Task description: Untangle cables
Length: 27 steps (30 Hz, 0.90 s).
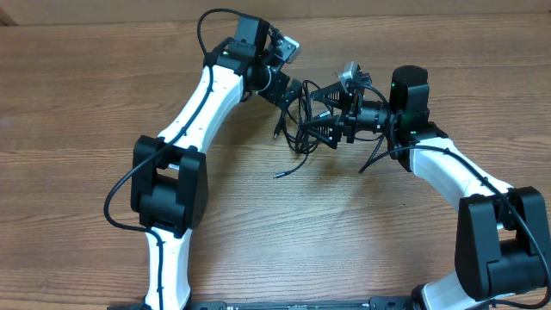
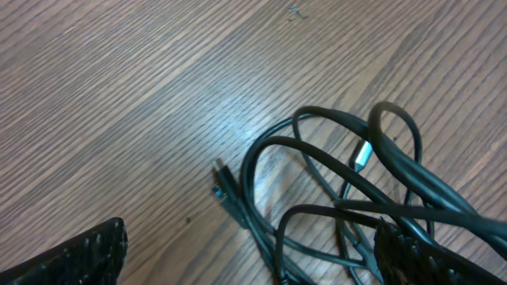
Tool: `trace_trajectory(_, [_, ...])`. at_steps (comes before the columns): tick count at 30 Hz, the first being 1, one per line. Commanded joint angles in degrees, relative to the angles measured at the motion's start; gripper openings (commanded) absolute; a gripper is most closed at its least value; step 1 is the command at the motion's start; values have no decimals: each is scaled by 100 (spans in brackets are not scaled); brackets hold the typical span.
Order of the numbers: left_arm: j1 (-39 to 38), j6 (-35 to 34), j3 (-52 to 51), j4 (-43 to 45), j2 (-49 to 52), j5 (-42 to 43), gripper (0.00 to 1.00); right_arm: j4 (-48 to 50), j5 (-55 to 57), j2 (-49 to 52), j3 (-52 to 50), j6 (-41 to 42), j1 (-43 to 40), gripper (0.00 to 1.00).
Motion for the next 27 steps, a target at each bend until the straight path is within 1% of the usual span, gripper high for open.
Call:
trace_trajectory(1, [-114, -138, 11, 81, 251, -225, 100, -48, 20, 4, 44, -46, 2, 100])
trace_trajectory(3, [-114, -238, 13, 114, 302, -175, 100, -76, 20, 4, 44, -48, 0, 100])
trace_trajectory(10, [-162, -234, 13, 120, 337, -46, 100, -74, 24, 4, 44, -48, 0, 100])
trace_trajectory(15, [-166, -240, 13, 111, 337, 809, 100, -74, 26, 4, 44, -48, 0, 100])
trace_trajectory(17, [-168, -284, 13, 114, 337, 981, 100, -74, 24, 4, 44, -48, 0, 100])
trace_trajectory(20, [-173, -323, 13, 120, 337, 946, 100, -74, 24, 4, 44, -48, 0, 100])
trace_trajectory(23, [-164, -323, 13, 111, 337, 560, 100, -74, 22, 4, 44, -46, 2, 100])
trace_trajectory(27, [-138, -319, 13, 94, 337, 271, 100, -74, 24, 4, 44, -46, 2, 100])
